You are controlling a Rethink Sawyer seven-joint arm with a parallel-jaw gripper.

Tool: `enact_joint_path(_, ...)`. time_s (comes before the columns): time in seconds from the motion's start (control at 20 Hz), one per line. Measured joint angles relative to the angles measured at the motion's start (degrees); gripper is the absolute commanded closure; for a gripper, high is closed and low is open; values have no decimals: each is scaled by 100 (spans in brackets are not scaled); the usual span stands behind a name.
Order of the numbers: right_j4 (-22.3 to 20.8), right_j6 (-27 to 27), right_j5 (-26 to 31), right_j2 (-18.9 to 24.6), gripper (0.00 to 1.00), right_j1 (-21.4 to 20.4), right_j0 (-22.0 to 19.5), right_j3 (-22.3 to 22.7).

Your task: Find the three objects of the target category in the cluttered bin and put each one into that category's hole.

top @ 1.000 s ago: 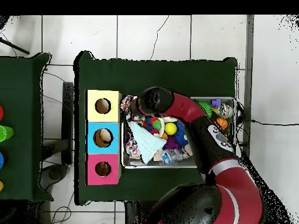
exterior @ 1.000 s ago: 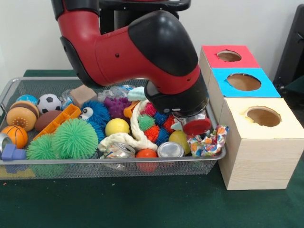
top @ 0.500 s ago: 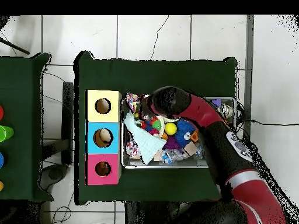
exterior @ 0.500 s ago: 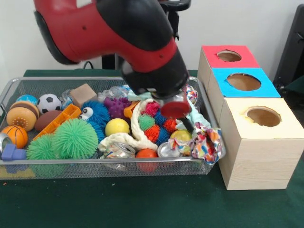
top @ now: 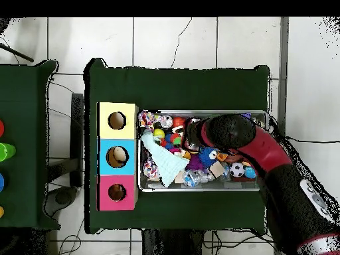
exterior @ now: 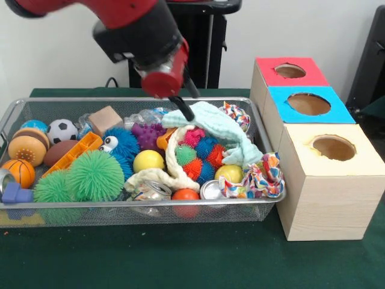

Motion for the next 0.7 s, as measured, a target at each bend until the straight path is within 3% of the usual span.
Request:
enact_joint_path(0.25, 35, 0, -227, -2, 0, -315, -459, 613)
enact_joint_path(0.7, 32, 0, -638, 44, 0, -243, -522, 1036)
